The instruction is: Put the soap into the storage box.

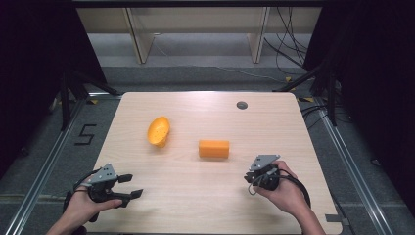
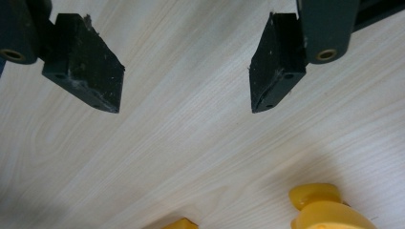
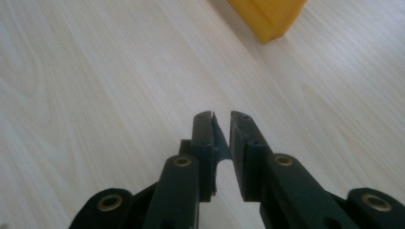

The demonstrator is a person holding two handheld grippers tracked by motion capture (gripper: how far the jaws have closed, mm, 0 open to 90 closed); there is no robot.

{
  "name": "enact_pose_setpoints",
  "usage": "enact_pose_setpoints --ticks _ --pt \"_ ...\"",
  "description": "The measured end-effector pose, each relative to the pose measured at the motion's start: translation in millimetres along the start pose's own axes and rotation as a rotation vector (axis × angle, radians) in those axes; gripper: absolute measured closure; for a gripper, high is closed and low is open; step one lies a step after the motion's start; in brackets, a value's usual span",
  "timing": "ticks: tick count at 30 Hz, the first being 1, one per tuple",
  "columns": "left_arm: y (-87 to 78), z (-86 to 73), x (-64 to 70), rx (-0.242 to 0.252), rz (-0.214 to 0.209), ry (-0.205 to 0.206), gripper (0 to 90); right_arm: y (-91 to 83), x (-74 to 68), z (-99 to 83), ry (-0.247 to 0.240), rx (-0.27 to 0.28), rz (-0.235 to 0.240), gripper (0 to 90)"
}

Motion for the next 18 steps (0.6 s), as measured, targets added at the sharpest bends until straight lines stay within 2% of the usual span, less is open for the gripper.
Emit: enact_pose_setpoints --ticks 1,2,3,4,5,6,7,8,9,10,12,13,14,16,17,18 --pt "0.0 0.0 0.0 0.000 0.000 0.000 26.8 1.8 0.0 3.3 -0.007 -0.017 0.007 75.1" --pt "0.1 0.3 -0.5 -0.004 -0.001 0.011 26.7 2.9 2.4 6.7 -0.039 -0.027 -0.016 74.1" --pt "0.2 0.3 -0.4 -0.005 0.000 0.013 26.6 3.4 5.4 10.3 -0.081 -0.036 -0.019 70.7" --pt "0.2 0.2 -0.3 -0.006 0.000 0.016 26.6 3.0 3.5 13.6 -0.076 -0.079 0.023 65.1" --pt "0.2 0.2 -0.3 -0.006 0.000 0.016 26.4 2.7 3.3 17.0 -0.102 -0.125 0.051 64.6" --pt "-0.2 -0.1 1.4 -0.014 0.004 -0.004 26.2 1.8 4.9 22.5 -0.123 -0.136 0.033 61.2" --pt "-0.2 -0.1 1.4 -0.014 0.004 -0.004 26.0 2.6 6.5 27.3 -0.136 -0.172 0.061 52.8" --pt "-0.3 0.0 1.3 -0.018 0.006 -0.003 25.8 3.2 7.2 30.2 -0.146 -0.245 0.095 48.2" --pt "-0.3 0.0 1.3 -0.018 0.006 -0.003 25.5 3.2 7.2 30.2 -0.146 -0.245 0.095 48.2" --pt "-0.7 0.4 -0.5 -0.017 0.014 0.017 25.2 4.5 13.4 43.0 -0.223 -0.348 0.104 49.4" --pt "-0.2 0.5 -0.5 -0.009 0.011 0.019 24.8 4.8 18.4 54.7 -0.227 -0.411 0.086 47.7" --pt "-0.2 0.1 -0.7 -0.014 0.002 0.022 24.5 5.9 25.3 62.8 -0.293 -0.435 0.077 47.7" --pt "0.0 -0.6 -0.4 -0.020 0.003 0.009 24.2 8.0 30.0 71.7 -0.329 -0.434 0.065 47.2" --pt "0.8 -0.8 -0.1 -0.016 0.005 0.004 23.8 12.2 35.2 88.0 -0.366 -0.445 0.067 43.7" --pt "0.1 -0.7 -1.6 -0.016 0.012 0.032 23.5 15.1 37.6 95.8 -0.388 -0.447 0.067 42.7" --pt "0.1 -0.7 -1.6 -0.016 0.012 0.032 23.2 18.6 39.7 102.6 -0.394 -0.440 0.053 42.6"
Point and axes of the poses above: each handheld gripper's, and its own axes: y roughly forward along the jaws, z roughly out of its top, x roughly to its right, the point moved 5 cm from there along y, roughly forward along the jaws, and after that the axes turned 1 degree about -y, right-handed, at the moved point
